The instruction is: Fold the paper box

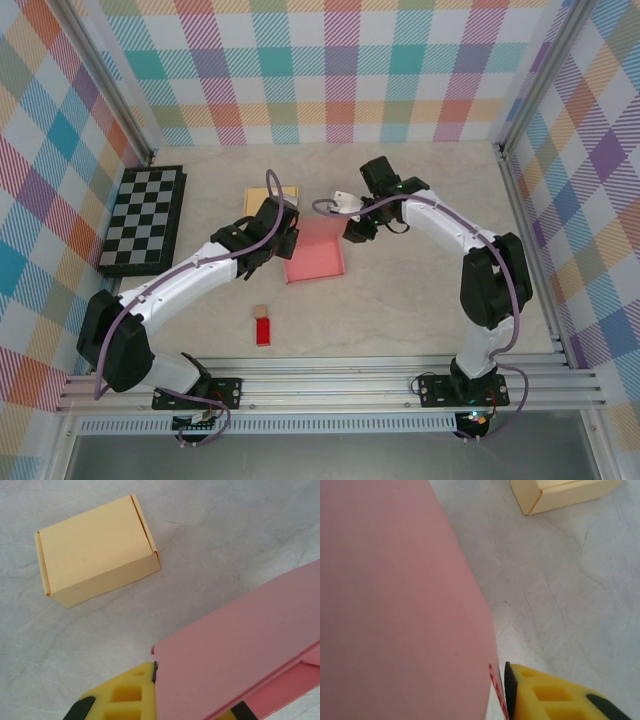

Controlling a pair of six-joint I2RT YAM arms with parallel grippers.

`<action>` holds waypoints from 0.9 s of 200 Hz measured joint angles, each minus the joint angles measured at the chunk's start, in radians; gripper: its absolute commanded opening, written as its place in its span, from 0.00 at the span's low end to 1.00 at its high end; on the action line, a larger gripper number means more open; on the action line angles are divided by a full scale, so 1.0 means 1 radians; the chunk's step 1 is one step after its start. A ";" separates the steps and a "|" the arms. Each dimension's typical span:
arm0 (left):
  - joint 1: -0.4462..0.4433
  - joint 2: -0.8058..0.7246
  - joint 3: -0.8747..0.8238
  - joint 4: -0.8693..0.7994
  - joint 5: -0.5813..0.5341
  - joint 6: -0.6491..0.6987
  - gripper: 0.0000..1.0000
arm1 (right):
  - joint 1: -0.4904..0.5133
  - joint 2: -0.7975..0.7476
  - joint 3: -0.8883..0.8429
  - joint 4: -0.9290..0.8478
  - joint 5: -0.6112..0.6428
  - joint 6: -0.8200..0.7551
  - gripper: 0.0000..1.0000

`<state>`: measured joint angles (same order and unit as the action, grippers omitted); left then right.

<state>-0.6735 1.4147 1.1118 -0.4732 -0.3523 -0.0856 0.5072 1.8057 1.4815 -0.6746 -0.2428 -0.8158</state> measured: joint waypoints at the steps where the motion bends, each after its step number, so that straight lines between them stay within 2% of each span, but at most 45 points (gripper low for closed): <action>1: 0.000 0.000 0.000 0.000 0.000 -0.002 0.00 | 0.000 0.000 0.000 0.000 0.000 0.000 0.18; 10: 0.000 0.000 0.001 0.000 0.000 -0.008 0.00 | 0.004 0.000 0.000 0.008 0.001 0.019 0.11; 45: 0.000 0.003 0.011 -0.018 -0.017 -0.066 0.00 | 0.026 0.000 0.000 0.056 0.041 0.116 0.02; 86: 0.000 0.026 0.013 0.014 -0.066 -0.178 0.00 | 0.061 -0.002 -0.012 0.156 0.158 0.373 0.01; 131: -0.002 0.093 0.004 0.127 -0.116 -0.305 0.00 | 0.078 -0.021 -0.130 0.346 0.271 0.678 0.00; 180: -0.007 0.139 -0.065 0.271 -0.093 -0.468 0.00 | 0.095 -0.064 -0.270 0.463 0.354 0.830 0.00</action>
<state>-0.6807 1.5539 1.0470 -0.2020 -0.4458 -0.5541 0.6018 1.7412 1.2118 -0.2119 0.1108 0.0147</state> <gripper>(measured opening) 0.053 0.072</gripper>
